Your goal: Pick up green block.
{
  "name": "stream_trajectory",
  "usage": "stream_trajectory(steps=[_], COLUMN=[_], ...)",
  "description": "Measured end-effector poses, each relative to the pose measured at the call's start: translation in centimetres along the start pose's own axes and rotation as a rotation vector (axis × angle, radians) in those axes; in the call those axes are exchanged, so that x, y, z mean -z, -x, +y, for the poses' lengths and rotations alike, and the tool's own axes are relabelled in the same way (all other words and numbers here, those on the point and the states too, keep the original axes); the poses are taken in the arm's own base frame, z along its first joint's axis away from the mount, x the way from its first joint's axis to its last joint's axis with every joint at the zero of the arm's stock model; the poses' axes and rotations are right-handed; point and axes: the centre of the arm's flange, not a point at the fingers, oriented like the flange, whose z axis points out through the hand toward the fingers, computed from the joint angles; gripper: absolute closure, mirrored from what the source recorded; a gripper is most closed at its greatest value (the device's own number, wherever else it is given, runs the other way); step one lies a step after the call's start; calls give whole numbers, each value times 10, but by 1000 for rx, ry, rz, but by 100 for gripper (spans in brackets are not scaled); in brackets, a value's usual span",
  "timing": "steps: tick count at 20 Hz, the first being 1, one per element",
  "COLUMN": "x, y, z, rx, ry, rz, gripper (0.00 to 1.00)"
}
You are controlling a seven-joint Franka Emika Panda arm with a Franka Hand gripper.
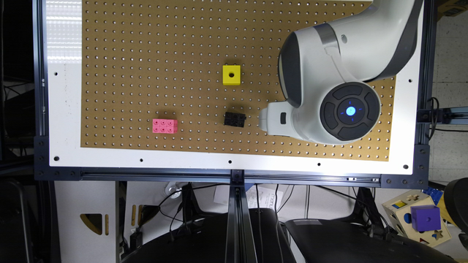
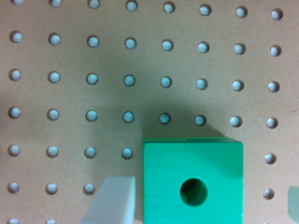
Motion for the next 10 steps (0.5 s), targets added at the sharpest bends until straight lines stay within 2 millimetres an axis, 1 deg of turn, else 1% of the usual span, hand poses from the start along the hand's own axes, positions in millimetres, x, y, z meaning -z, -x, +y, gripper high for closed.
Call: stream_trajectory(steps=[5, 10], x=[-23, -21], y=[0, -3], z=[0, -9], rx=[-1, 2], ry=[1, -13], rz=[-4, 2], gripper=[0, 0])
